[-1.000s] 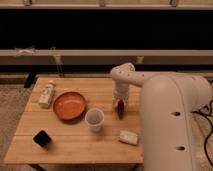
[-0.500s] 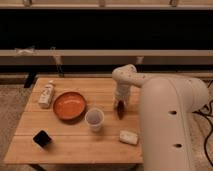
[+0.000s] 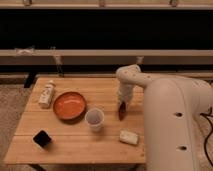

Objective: Place the pepper in the ceramic bowl

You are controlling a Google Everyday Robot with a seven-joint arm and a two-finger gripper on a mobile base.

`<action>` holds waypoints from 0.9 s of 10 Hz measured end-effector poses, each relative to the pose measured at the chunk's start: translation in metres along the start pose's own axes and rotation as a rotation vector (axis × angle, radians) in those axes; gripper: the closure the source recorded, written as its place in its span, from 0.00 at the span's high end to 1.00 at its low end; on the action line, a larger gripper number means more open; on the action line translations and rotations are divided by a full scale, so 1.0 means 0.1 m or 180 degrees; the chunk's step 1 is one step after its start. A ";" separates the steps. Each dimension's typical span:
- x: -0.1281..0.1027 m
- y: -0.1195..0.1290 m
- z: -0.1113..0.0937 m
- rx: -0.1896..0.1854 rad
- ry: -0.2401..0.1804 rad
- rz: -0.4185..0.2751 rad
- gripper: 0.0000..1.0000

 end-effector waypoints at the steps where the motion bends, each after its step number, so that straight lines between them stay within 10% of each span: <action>1: 0.03 0.01 -0.08 -0.0027 -0.0005 0.0001 0.00; 9: -0.14 1.23 -0.68 -0.0269 -0.0226 -0.0773 0.00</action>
